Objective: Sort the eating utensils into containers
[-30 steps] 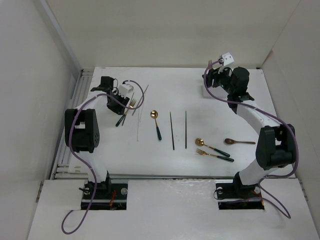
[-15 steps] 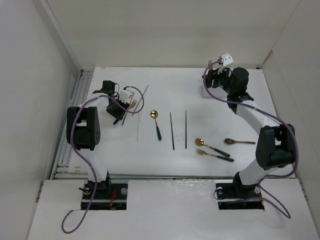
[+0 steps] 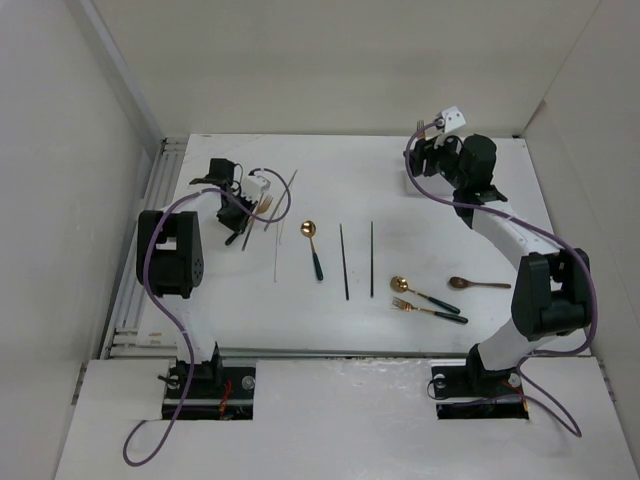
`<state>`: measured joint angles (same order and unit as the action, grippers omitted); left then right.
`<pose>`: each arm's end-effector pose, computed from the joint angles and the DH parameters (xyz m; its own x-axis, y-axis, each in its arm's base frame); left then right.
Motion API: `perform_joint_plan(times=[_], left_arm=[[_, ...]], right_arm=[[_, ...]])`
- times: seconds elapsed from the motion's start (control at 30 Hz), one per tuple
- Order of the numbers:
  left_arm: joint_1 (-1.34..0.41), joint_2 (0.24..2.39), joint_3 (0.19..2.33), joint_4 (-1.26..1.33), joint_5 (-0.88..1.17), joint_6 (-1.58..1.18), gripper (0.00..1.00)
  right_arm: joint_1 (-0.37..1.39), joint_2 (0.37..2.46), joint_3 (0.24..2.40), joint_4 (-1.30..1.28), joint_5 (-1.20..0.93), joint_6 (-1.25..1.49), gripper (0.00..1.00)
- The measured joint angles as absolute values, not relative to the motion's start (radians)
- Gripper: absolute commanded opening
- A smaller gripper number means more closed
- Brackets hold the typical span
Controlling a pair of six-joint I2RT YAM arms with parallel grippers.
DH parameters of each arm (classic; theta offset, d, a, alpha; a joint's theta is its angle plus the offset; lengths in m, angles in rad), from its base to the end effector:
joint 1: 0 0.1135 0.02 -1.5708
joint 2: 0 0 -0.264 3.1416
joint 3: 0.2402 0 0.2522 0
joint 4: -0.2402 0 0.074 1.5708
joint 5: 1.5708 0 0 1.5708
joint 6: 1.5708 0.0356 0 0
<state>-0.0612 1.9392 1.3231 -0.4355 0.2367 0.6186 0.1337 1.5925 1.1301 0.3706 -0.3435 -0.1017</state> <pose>0.4023 -0.0330 0.1729 -0.6042 0.6018 -0.5223 0.6456 0.7539 0.1219 0.3738 0.0624 0.3120 -0.0439 -0.1024 -0.9938 -0.4647 0.8826 -0.0704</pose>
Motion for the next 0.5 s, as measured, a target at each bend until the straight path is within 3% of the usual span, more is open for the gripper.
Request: perform_joint_plan(times=[0.27,0.33,0.5], left_arm=[[-0.051,1.902,1.336,-0.453,0.325,0.556,0.00],[-0.051,1.851,1.357,-0.463,0.367,0.541,0.00],[-0.050,1.667,1.463,-0.447,0.534,0.492,0.00]], right_arm=[[0.186,1.590,1.145,0.319,-0.360,-0.152,0.63],[0.205,1.586,1.154,0.302,-0.401,-0.164,0.69],[0.244,1.562,1.182,0.289,-0.510,-0.173,0.69]])
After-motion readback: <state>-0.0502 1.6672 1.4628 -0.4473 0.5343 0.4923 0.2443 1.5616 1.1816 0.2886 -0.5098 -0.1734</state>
